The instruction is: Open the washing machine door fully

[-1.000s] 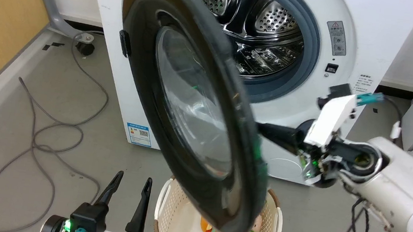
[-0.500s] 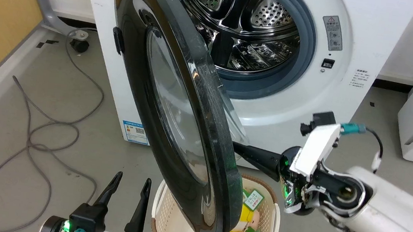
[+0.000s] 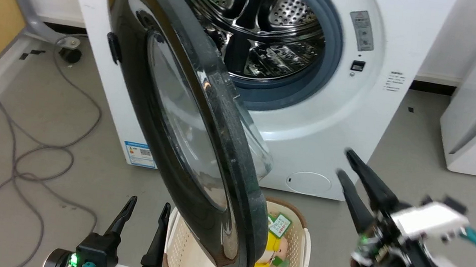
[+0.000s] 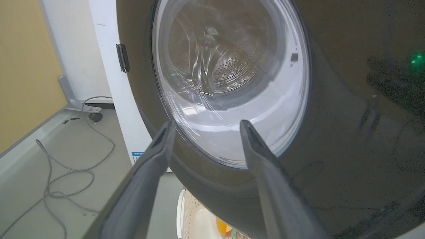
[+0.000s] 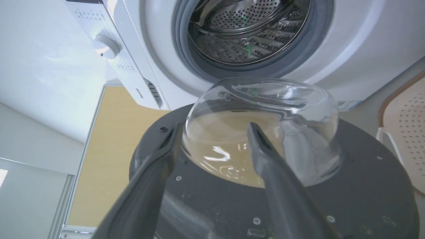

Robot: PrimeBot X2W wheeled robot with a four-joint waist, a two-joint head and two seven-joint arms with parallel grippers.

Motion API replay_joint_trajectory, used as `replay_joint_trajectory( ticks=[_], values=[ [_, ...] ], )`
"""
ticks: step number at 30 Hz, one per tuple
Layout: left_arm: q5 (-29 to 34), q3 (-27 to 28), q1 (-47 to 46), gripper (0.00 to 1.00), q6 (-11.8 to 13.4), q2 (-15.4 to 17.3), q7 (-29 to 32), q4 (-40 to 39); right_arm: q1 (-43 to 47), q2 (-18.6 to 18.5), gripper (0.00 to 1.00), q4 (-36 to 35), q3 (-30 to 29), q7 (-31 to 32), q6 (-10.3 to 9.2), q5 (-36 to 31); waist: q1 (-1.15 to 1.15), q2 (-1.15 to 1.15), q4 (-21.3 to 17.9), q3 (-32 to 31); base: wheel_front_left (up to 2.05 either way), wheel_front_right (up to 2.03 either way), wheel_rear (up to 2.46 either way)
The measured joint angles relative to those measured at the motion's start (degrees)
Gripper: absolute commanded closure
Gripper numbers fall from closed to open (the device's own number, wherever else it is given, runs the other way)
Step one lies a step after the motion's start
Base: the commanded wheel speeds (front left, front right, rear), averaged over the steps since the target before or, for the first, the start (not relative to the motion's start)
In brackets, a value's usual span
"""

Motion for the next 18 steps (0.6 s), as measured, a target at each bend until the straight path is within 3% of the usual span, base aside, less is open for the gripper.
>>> replay_joint_trajectory(
  ticks=[4,9,14,18],
  values=[
    [-0.1,0.09,0.04,0.0,0.01,-0.09,0.0,0.01,10.77,0.86,0.0,0.1,-11.49,-0.45,0.0,-5.97,0.0,0.0,-1.03,-0.35,0.0,0.0,0.0],
    [-0.35,0.14,0.15,0.0,0.11,-0.18,0.0,0.09,23.24,6.25,0.0,4.6,-28.1,-0.47,0.0,-21.61,0.0,0.0,-2.01,-1.02,0.0,0.0,0.0],
    [-0.4,0.45,0.35,0.0,0.15,-0.18,0.01,0.1,29.48,12.48,0.0,8.26,-42.08,-0.47,0.0,-47.78,0.0,0.0,-3.0,-1.35,0.0,0.0,0.0],
    [-0.4,0.77,0.35,0.0,0.15,-0.22,0.0,0.1,31.89,17.48,0.0,5.06,-52.3,-0.46,0.0,-73.84,0.0,0.0,-3.48,-1.2,0.0,0.0,0.0]
  ],
)
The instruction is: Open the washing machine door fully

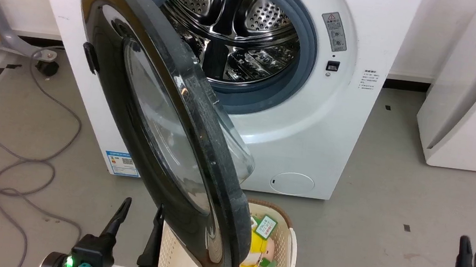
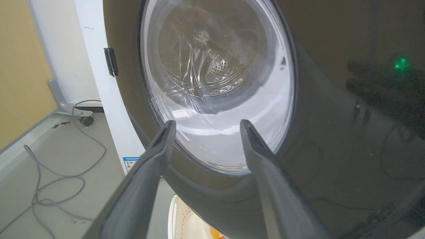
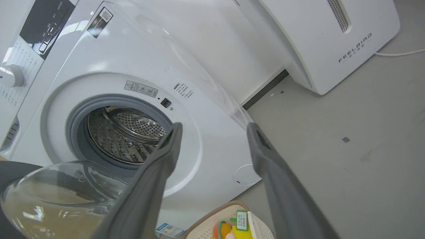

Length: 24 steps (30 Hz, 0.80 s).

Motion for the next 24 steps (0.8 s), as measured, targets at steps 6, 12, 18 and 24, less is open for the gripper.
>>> replay_joint_trajectory(
  ticks=[6,12,18,24],
  values=[
    [0.02,0.36,-0.01,0.0,-0.01,-0.03,0.0,0.02,1.92,6.69,0.0,-11.29,-4.58,0.15,0.01,-31.28,0.0,0.0,0.03,0.63,0.0,0.0,0.0],
    [0.02,0.89,-0.04,0.0,0.0,-0.03,0.0,0.15,4.74,8.18,0.0,-19.75,-0.45,4.71,0.02,-46.97,0.0,0.0,0.44,0.99,0.0,0.0,0.0],
    [0.02,1.08,-0.04,0.0,0.0,-0.04,0.0,0.24,8.94,8.29,0.0,-21.15,1.83,8.42,0.02,-52.33,0.0,0.0,0.92,0.9,0.0,0.0,0.0],
    [0.02,1.19,-0.08,0.13,0.0,-0.05,0.0,0.51,9.55,8.32,0.0,-18.71,1.72,8.02,0.02,-51.46,0.0,0.0,1.15,0.99,0.0,0.0,0.0]
  ],
)
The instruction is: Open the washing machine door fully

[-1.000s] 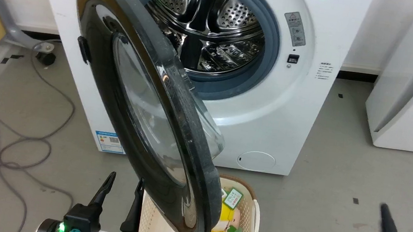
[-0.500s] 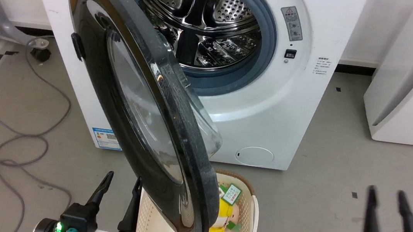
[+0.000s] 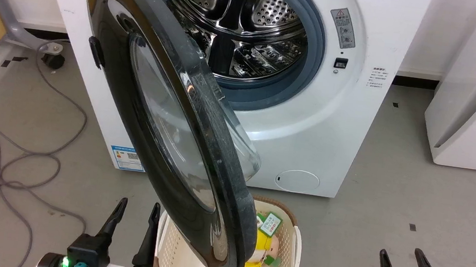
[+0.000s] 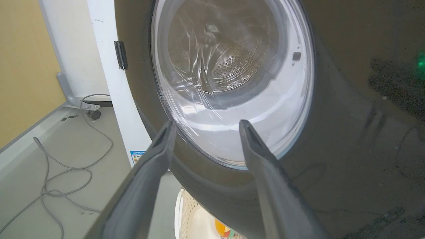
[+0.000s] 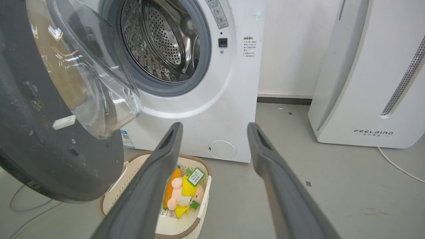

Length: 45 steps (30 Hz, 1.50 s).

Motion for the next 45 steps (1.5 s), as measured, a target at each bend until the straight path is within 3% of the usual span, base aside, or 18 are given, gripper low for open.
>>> replay_joint_trajectory(
  ticks=[1,2,3,4,11,19,32,39,45],
  values=[
    [0.0,0.04,0.0,0.55,0.0,0.0,0.0,0.02,-0.03,0.0,0.0,0.19,-0.09,-0.22,0.0,0.42,0.0,0.0,-0.01,0.0,0.0,0.0,0.0],
    [0.0,0.08,0.0,0.8,0.0,0.0,0.0,0.04,-0.05,0.0,0.0,0.37,-0.08,-0.38,0.0,0.7,0.0,0.0,-0.02,-0.01,0.0,0.0,0.0],
    [0.0,0.09,0.0,0.97,0.0,0.0,0.0,0.1,-0.09,0.0,0.0,0.59,-0.08,-0.42,0.0,1.02,0.0,0.0,-0.04,-0.02,0.0,0.0,0.0],
    [0.0,0.07,0.0,1.0,0.0,0.0,0.0,0.16,-0.1,0.0,0.0,0.78,-0.1,-0.46,0.0,1.11,0.0,0.0,-0.05,-0.04,0.0,0.0,0.0],
    [-0.08,0.13,-0.03,1.0,0.0,-0.01,0.01,-0.43,-0.18,0.0,0.0,1.62,-0.1,-0.66,0.0,1.83,0.0,0.0,-0.15,-0.19,0.0,0.0,0.0],
    [-1.32,-0.07,-1.79,1.0,0.98,-0.01,0.0,-7.3,-0.18,0.0,0.0,1.63,0.03,-0.89,0.0,2.48,0.0,0.0,-0.02,0.0,0.0,0.0,0.0],
    [-2.69,-4.74,-9.28,1.0,3.85,-0.05,-0.07,-36.52,-0.21,0.0,0.0,1.53,0.24,-0.88,0.0,2.56,0.0,0.0,-0.22,0.27,0.0,0.0,0.0],
    [-5.43,-13.44,-11.35,1.0,3.53,-0.07,-0.07,-45.79,-0.26,0.01,0.0,1.87,0.59,-0.89,0.0,2.61,0.0,0.0,-0.88,0.63,0.0,0.0,0.0],
    [-8.35,-28.7,-9.06,1.0,-0.14,-0.1,1.16,-43.25,-0.33,0.01,0.0,2.79,0.51,-1.22,0.0,2.65,0.0,0.0,-0.86,0.95,0.0,0.0,0.0]
  ],
)
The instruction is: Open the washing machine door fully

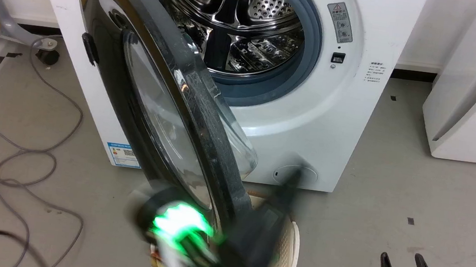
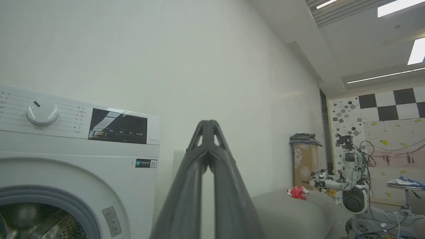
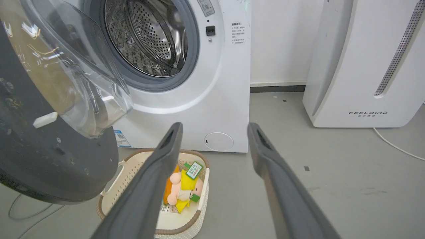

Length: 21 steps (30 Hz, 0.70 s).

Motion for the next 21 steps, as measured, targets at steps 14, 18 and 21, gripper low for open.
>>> replay_joint_trajectory(
  ticks=[14,18,21],
  values=[
    [-3.24,-13.15,4.82,1.0,-2.32,5.37,12.59,19.33,-1.26,0.0,0.0,2.13,0.33,-0.97,0.0,0.0,0.0,0.0,-0.11,-0.17,0.0,0.0,0.0],
    [-2.16,-10.26,4.0,1.0,0.14,5.19,11.71,24.77,-1.29,0.0,0.0,2.42,0.57,-1.18,0.0,0.0,0.0,0.0,-0.37,-0.16,0.0,0.0,0.0],
    [-1.51,-7.55,1.83,1.0,2.3,4.76,9.88,28.35,-1.29,0.0,0.0,2.56,0.62,-1.18,0.0,0.0,0.0,0.0,-0.55,-0.15,0.0,0.0,0.0]
  ],
)
